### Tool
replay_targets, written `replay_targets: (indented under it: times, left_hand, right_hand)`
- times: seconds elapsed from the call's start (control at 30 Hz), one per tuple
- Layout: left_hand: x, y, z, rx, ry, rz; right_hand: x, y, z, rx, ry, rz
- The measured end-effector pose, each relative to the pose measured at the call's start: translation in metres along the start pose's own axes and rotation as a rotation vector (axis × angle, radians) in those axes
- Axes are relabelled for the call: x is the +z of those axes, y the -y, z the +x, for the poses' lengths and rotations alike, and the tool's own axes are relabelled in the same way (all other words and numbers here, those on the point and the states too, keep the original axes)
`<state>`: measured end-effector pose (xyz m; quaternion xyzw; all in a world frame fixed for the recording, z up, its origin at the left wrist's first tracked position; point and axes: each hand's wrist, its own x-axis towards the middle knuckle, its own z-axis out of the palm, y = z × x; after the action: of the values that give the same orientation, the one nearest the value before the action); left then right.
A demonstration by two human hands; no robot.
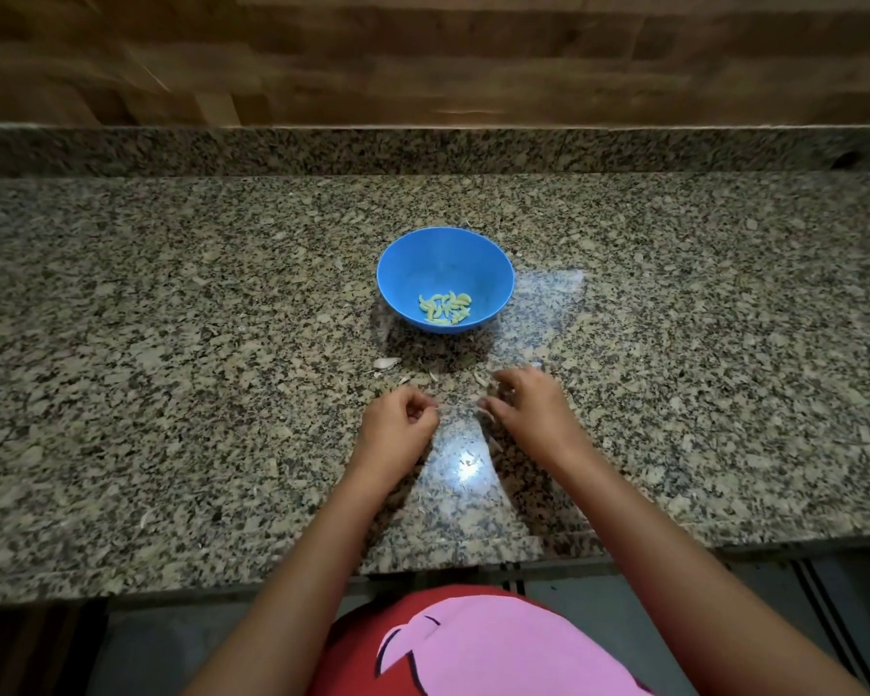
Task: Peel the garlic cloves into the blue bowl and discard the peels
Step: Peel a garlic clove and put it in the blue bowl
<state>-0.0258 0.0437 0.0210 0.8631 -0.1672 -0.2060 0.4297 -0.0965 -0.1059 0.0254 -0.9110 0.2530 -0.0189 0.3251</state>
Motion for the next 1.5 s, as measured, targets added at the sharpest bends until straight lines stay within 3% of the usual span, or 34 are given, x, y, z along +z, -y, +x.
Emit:
replay_targets:
  times: [0.1,0.3,0.6,0.8,0.97,1.13,1.23,1.33,1.4,1.5]
  left_hand:
    - [0.004,0.008,-0.008,-0.002,-0.075,-0.081]
    - [0.012,0.021,-0.016,-0.004,-0.237,-0.24]
    - [0.006,0.028,-0.019,-0.145,-0.475,-0.459]
    - [0.008,0.027,-0.021,-0.156,-0.499,-0.443]
    - [0.012,0.029,-0.033,-0.154,-0.46,-0.39]
    - [0.007,0.025,-0.037,-0.149,-0.427,-0.371]
    - [-0.003,0.03,-0.041,-0.147,-0.473,-0.429]
    - [-0.002,0.037,-0.048,-0.166,-0.454,-0.438]
    - [0.002,0.039,-0.052,-0.183,-0.453,-0.443]
    - [0.005,0.041,-0.055,-0.199,-0.483,-0.519]
  right_hand:
    - [0.011,-0.006,-0.037,-0.1,0.064,-0.052]
    - [0.041,-0.008,-0.043,-0.297,0.24,-0.432]
    - [0.067,0.024,0.002,-0.447,0.266,-0.38]
    - [0.074,0.023,-0.006,-0.48,0.204,-0.145]
    - [0.068,0.013,-0.024,-0.547,0.137,-0.135]
    - [0.052,0.01,-0.025,-0.51,0.081,0.05]
    - [0.041,0.004,-0.035,-0.601,0.174,-0.065]
    - [0.038,-0.005,-0.035,-0.731,0.368,-0.333]
    - [0.045,-0.003,-0.029,-0.777,0.411,-0.477]
    - [0.058,0.007,-0.027,-0.8,0.408,-0.43]
